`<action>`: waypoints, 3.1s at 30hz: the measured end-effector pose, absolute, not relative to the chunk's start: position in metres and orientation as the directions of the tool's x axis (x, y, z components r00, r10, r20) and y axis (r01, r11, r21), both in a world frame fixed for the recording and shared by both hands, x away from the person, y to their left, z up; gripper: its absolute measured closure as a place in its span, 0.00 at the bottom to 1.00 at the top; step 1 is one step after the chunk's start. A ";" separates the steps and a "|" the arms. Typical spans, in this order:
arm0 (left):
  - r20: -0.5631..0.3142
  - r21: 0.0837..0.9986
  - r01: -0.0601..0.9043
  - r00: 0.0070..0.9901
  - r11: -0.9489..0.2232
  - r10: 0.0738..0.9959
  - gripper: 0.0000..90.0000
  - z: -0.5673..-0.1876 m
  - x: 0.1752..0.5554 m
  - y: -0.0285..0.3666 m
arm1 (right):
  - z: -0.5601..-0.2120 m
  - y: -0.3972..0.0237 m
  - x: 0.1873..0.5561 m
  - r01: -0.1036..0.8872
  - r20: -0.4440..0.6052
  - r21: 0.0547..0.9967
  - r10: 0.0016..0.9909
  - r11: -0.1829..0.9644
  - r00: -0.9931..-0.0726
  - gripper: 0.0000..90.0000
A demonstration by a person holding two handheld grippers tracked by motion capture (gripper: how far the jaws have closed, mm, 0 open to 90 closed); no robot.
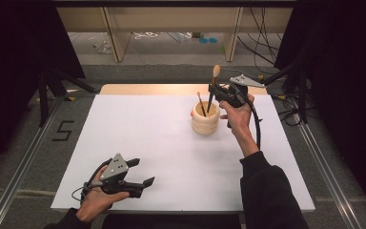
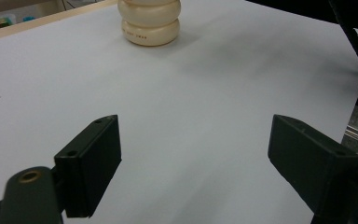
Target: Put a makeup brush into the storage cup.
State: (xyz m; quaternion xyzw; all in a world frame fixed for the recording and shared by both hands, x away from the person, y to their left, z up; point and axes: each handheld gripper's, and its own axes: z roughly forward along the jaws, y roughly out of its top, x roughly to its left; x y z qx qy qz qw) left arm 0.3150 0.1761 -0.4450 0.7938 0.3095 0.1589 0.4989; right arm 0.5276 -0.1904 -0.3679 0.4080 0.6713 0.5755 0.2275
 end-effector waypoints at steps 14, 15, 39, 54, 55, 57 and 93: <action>-0.067 0.892 0.341 0.748 -0.297 0.660 0.19 -0.444 0.314 0.176 | -0.380 -0.191 0.532 0.306 0.163 0.952 0.815 0.018 -0.556 0.86; -0.067 0.892 0.341 0.749 -0.297 0.660 0.19 -0.444 0.314 0.176 | -0.382 -0.191 0.532 0.313 0.160 0.949 0.818 0.026 -0.553 0.86; -0.076 0.891 0.351 0.741 -0.288 0.667 0.19 -0.444 0.314 0.176 | -0.398 -0.187 0.535 0.344 0.157 0.938 0.818 0.053 -0.553 0.86; -0.067 0.890 0.347 0.743 -0.296 0.666 0.19 -0.444 0.314 0.176 | -0.410 -0.188 0.537 0.379 0.161 0.923 0.819 0.073 -0.550 0.86; -0.070 0.890 0.349 0.741 -0.294 0.668 0.19 -0.445 0.314 0.176 | -0.410 -0.188 0.537 0.379 0.161 0.923 0.819 0.073 -0.550 0.86; -0.071 0.891 0.347 0.743 -0.293 0.665 0.19 -0.445 0.314 0.175 | -0.412 -0.187 0.537 0.395 0.175 0.916 0.813 0.073 -0.556 0.86; -0.069 0.891 0.347 0.742 -0.293 0.667 0.19 -0.445 0.314 0.176 | -0.392 -0.194 0.520 0.430 0.212 0.902 0.847 0.021 -0.487 0.25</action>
